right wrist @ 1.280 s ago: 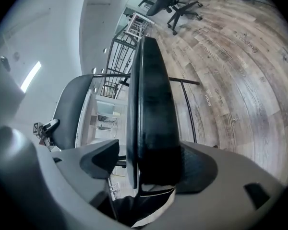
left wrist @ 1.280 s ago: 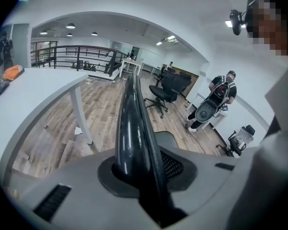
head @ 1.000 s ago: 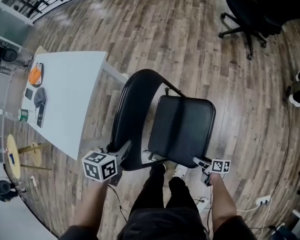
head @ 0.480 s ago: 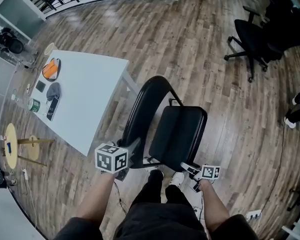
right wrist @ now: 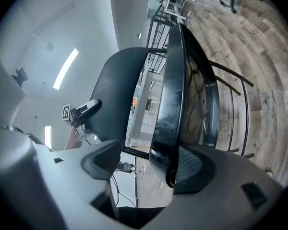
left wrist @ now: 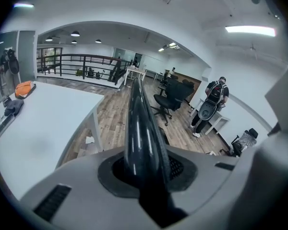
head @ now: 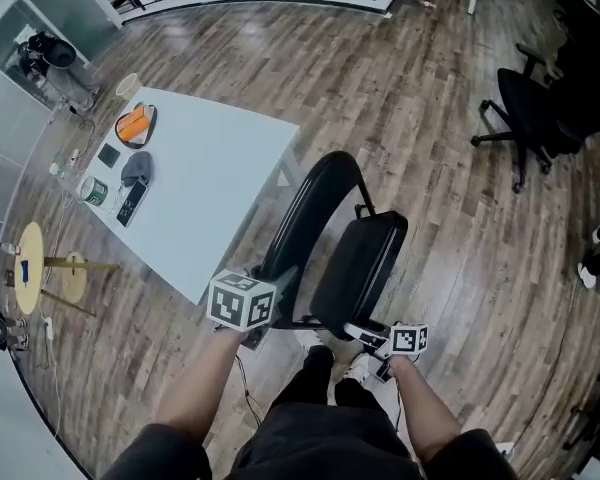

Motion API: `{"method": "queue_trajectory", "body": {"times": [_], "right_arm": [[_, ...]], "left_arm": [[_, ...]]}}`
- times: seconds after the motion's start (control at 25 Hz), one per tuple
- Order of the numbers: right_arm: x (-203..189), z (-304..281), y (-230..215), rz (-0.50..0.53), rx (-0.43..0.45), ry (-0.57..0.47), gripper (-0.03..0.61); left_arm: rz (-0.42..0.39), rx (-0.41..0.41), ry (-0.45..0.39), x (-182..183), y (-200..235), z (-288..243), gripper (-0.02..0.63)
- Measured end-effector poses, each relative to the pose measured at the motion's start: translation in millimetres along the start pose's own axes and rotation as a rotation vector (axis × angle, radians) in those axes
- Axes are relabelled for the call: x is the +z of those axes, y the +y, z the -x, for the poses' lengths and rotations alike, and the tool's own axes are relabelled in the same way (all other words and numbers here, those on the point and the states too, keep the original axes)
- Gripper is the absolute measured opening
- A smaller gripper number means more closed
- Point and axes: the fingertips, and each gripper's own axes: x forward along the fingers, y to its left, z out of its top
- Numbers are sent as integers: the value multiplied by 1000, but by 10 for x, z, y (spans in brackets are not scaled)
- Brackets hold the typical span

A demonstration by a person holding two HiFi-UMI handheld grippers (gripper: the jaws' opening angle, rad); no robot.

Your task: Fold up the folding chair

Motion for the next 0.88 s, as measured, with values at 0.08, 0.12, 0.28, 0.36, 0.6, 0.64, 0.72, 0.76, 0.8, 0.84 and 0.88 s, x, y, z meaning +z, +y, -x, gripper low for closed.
{"method": "queue_trajectory", "body": {"times": [0.08,0.12,0.28,0.36,0.6,0.64,0.72,0.76,0.8,0.84,0.88], "right_arm": [[5,-206,121,30,26,57,341],[18,-310,177,44,35,79,339],[53,-691,285,90,48,127,325],[64,-834,330,94,59,136,318],[118,-1321,465,97,88,161,307],[127,-1401,502,94,96,163,305],[148,-1547,583,89,113,164,299],[159,-1615,599,90,115,165,296],[167,-1683,599,94,113,167,291],[174,-1749,585,99,108,170,289],[179,-1815,568,104,102,173,285]], "left_arm": [[-4,7,-2,27,66,54,84],[-5,11,-3,44,106,78,84],[-9,23,-3,85,271,159,84],[-10,26,-3,90,323,184,84],[-13,32,-5,132,563,264,84],[-13,33,-5,136,606,279,84],[-14,34,-6,147,684,304,84],[-13,33,-7,148,724,313,84],[-11,31,-8,148,767,322,84],[-10,29,-10,151,812,331,84],[-8,28,-10,153,858,341,84]]}}
